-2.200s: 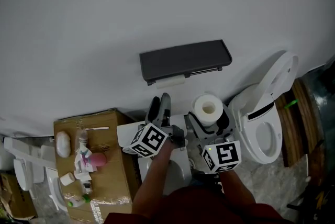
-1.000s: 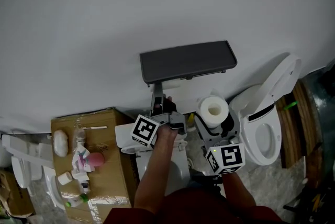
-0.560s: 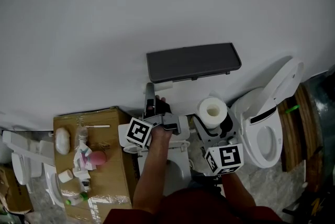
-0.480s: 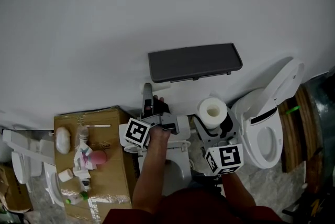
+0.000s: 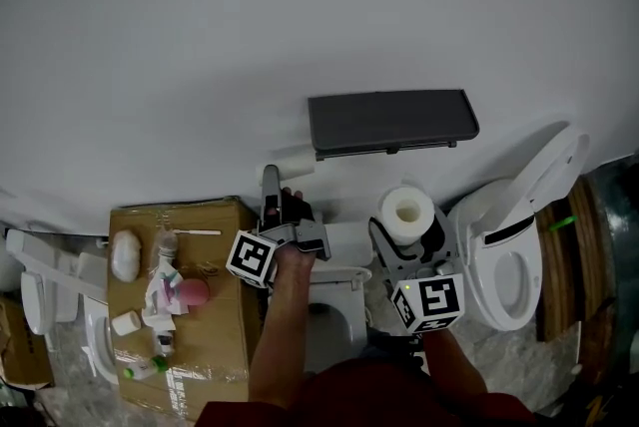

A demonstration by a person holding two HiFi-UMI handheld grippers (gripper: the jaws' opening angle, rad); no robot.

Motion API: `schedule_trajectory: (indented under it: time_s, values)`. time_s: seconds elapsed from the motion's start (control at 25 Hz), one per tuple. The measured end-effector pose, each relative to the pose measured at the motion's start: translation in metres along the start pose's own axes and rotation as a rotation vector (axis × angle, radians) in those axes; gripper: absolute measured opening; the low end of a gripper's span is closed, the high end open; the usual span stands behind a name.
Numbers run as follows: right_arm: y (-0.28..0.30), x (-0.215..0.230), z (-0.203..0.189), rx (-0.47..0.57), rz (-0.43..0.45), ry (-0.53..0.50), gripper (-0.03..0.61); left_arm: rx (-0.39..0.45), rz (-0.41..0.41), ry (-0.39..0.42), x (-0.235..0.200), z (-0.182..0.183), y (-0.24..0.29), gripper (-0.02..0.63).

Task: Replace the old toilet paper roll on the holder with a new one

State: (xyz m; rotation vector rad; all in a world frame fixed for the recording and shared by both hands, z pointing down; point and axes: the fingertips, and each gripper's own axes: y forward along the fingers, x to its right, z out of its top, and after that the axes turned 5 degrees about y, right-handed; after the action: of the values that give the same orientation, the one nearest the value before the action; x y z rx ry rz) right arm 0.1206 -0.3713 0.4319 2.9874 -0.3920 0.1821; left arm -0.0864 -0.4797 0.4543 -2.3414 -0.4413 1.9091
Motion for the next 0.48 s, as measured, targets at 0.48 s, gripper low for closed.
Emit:
schedule_trajectory:
  time_s: [0.48]
  values:
    - [0.004, -0.027, 0.004, 0.002, 0.044, -0.014, 0.38, -0.04, 0.03, 0.409, 0.024, 0.029, -0.026, 0.196]
